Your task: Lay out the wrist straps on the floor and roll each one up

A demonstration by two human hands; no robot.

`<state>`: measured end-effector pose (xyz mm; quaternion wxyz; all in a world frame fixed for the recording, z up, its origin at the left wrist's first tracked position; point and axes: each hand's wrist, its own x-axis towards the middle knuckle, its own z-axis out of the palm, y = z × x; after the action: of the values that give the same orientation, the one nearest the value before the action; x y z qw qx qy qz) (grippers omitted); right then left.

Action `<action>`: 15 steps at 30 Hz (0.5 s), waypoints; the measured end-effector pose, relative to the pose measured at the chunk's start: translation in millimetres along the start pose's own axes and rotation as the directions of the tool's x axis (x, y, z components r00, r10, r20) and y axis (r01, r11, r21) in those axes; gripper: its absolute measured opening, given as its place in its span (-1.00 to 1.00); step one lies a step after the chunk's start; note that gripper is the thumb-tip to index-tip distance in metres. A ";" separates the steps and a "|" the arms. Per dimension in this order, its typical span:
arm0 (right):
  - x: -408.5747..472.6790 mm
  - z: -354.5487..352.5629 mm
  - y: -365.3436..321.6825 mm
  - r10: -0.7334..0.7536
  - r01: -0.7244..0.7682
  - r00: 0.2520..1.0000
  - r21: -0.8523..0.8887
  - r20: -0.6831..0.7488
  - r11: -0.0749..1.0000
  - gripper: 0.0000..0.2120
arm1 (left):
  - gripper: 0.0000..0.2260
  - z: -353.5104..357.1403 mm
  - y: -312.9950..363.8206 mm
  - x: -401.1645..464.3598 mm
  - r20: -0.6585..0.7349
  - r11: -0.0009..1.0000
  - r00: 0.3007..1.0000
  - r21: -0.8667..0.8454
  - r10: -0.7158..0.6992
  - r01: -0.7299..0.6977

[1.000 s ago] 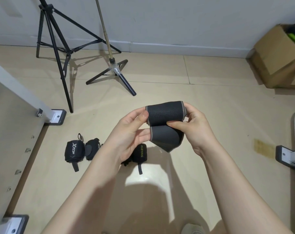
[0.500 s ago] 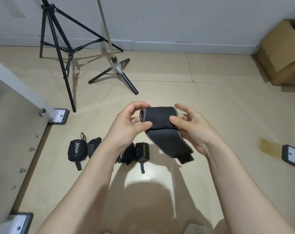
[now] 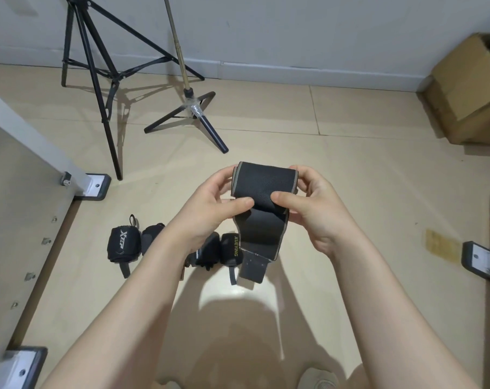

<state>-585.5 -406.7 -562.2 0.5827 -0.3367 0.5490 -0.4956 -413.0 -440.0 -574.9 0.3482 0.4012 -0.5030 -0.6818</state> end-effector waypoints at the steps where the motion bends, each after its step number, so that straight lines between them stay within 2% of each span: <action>1: -1.0 -0.5 -1.0 -0.031 0.032 0.999 -0.030 0.018 0.999 -0.65 | -0.69 -0.7 1.2 0.2 0.017 0.998 0.999 -0.037 -0.042 0.042; 2: -2.8 -1.5 -2.3 -0.056 0.058 0.998 -0.060 0.037 0.997 -0.62 | -0.81 -0.6 1.8 0.1 0.034 0.993 0.996 -0.081 -0.085 0.088; 4: -4.9 -3.6 -1.8 -0.093 0.101 0.994 -0.138 0.058 0.985 -0.56 | -0.83 0.8 1.1 0.0 0.029 0.983 0.990 -0.117 -0.141 0.143; 7: -3.9 -3.8 2.9 -0.150 0.158 0.987 -0.229 0.050 0.961 -0.52 | -0.88 4.9 -2.0 3.1 -0.061 0.990 0.992 -0.090 -0.113 0.107; 9: -4.0 -5.1 3.2 -0.148 0.158 0.987 -0.244 0.057 0.957 -0.50 | -0.81 6.4 -2.4 4.0 -0.104 0.997 0.992 -0.055 -0.067 0.062; 12: -6.8 -8.6 0.3 -0.011 0.023 0.995 -0.114 0.101 0.993 -0.40 | -0.70 5.2 -0.3 2.8 -0.120 1.000 0.993 0.018 -0.022 0.025; 15: -1.6 -11.0 4.9 0.142 -0.141 0.988 -0.022 0.058 0.990 -0.54 | -0.65 7.1 2.5 0.6 -0.089 0.999 0.996 0.038 0.001 0.003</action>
<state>-595.1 -402.1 -568.2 0.6295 -0.3165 0.5584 -0.4378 -419.4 -438.3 -571.4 0.3622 0.4380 -0.4997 -0.6537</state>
